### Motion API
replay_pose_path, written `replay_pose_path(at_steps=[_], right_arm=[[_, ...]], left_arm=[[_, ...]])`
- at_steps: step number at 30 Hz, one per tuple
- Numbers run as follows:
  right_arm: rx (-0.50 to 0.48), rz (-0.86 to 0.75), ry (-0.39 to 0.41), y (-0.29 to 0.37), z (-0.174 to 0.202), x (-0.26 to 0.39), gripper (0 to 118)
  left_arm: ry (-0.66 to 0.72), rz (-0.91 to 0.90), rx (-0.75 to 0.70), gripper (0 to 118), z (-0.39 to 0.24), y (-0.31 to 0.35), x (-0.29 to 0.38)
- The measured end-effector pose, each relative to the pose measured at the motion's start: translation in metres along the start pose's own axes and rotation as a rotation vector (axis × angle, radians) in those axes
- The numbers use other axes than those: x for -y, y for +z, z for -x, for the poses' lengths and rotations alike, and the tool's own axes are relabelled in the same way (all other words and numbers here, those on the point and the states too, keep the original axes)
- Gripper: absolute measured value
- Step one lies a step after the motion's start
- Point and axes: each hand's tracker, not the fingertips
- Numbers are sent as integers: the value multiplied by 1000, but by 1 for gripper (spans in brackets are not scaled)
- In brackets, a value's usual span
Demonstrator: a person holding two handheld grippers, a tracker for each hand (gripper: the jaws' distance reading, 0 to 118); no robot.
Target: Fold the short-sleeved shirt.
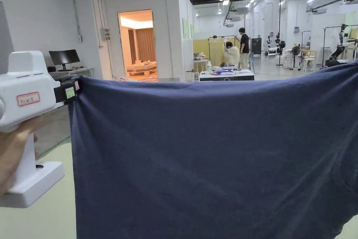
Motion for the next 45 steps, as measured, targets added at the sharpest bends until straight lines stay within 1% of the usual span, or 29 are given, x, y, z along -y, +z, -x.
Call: replay_pose_path(at_steps=[6,9,12,16,20,21,22,24,27,28,29,31,35,38,41,43,45], right_arm=[[73,-22,61,-39,20,-28,3],[104,-30,66,-65,21,-40,3],[121,-47,48,-87,24,-50,3],[134,-55,66,-114,27,-58,3],[170,-62,63,-137,28,-65,3],[176,-62,52,-143,28,-65,3],[178,-61,49,-149,28,-66,3],[187,-58,43,-160,31,-66,3],[190,-55,40,-171,31,-68,3],[182,-52,41,-173,30,-70,3],[172,-87,16,-172,30,-69,3],[178,-80,30,-179,29,-65,3],[170,-8,40,-184,23,-28,3],[154,63,17,-187,14,15,3],[121,124,-22,-183,1,58,3],[114,143,-9,-171,-5,81,3],[80,146,-19,-146,-8,104,3]], left_arm=[[-18,-7,-34,0,-2,-54,-26],[-61,-11,-46,0,-2,-84,-34],[-40,-1,-61,0,-1,-112,-38],[-31,22,-71,0,0,-145,-41],[-44,19,-91,0,-3,-172,-42],[-38,23,-97,0,-4,-179,-41],[-19,24,-103,0,-4,-185,-39],[67,20,-117,0,-6,-194,-31],[4,49,-121,0,-11,-209,-28],[14,42,-108,0,-10,-211,-27],[17,32,-97,0,-9,-212,-26],[9,32,-109,0,-12,-217,-20],[31,86,-102,0,-9,-223,16],[37,172,-75,0,-7,-226,58],[63,242,-44,0,-6,-213,98],[88,249,-20,0,-4,-194,120],[107,269,8,0,-1,-171,141]])
